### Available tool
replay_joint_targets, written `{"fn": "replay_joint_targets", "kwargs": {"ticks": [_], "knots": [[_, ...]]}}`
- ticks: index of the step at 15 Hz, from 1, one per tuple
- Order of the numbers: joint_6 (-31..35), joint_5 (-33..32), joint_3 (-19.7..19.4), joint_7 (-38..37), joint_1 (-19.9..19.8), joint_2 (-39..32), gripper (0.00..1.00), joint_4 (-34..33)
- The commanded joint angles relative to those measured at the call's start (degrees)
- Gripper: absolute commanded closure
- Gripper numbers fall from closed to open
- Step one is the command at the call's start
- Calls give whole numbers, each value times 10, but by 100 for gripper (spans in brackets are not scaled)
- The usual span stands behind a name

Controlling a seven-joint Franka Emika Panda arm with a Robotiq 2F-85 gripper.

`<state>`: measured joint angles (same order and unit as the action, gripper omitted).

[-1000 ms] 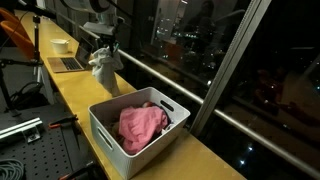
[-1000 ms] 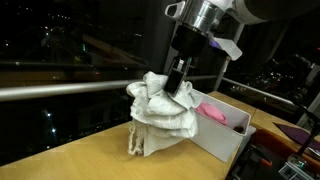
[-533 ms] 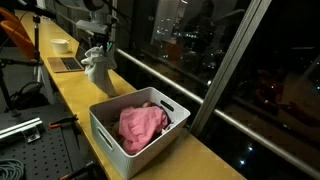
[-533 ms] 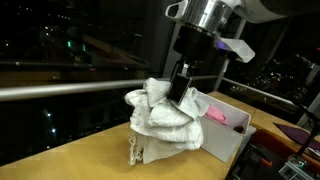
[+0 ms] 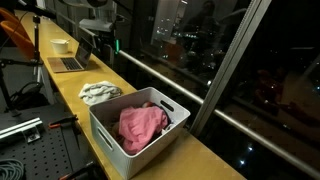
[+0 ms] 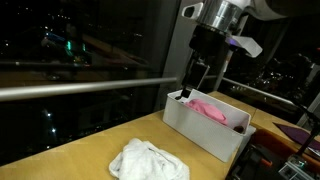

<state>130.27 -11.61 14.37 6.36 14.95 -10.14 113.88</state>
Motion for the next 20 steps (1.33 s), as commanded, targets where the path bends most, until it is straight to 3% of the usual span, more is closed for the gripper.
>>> {"fn": "replay_joint_targets", "kwargs": {"ticks": [1,5,8,14,20], "knots": [[57,-89,-48,28,-36,51,0,66],[151,-198,-106,47,-91,25,0,83],[199,-211,-135,58,-120,-21,0,69],[252,-153,-157,101,-165,-150,0,1],[211,-37,-116,172,-210,-269,0,-66]]}}
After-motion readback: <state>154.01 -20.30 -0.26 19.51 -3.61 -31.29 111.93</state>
